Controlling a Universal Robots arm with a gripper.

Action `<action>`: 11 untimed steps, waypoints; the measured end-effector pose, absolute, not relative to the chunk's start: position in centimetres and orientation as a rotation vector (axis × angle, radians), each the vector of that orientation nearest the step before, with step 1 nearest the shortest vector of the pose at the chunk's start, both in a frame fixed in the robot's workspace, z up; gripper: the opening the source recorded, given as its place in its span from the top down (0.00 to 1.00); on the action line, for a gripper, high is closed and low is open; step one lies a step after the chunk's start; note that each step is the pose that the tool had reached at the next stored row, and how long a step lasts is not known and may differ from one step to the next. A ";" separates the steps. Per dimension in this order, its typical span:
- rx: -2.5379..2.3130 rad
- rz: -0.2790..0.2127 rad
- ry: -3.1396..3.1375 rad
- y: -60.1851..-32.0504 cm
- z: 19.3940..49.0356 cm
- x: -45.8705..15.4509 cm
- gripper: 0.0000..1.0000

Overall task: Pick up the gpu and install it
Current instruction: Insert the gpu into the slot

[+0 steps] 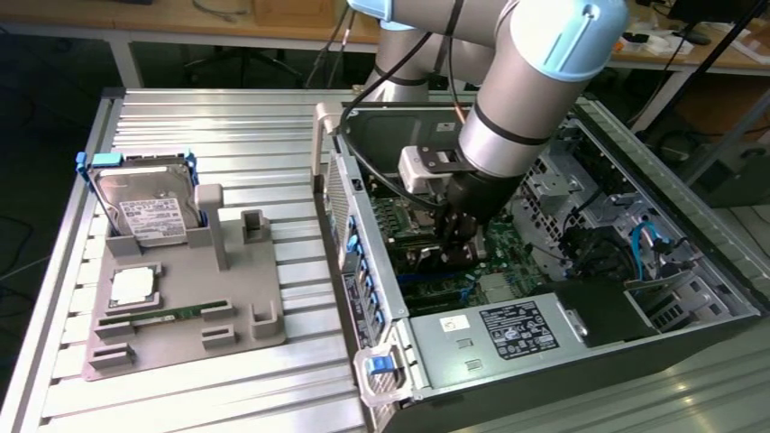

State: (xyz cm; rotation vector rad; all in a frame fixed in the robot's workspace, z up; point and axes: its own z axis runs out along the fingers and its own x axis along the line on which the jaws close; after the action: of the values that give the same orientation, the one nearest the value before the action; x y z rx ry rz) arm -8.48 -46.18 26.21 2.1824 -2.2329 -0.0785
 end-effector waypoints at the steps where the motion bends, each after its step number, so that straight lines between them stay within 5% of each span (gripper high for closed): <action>1: 2.182 -0.079 -2.233 -46.2 26.2 -8.5 0.73; 11: 2.181 -0.075 -2.232 -46.2 25.5 -8.5 0.73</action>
State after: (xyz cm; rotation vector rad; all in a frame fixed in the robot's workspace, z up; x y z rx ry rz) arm -8.51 -46.16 25.54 2.1808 -2.2317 -0.0745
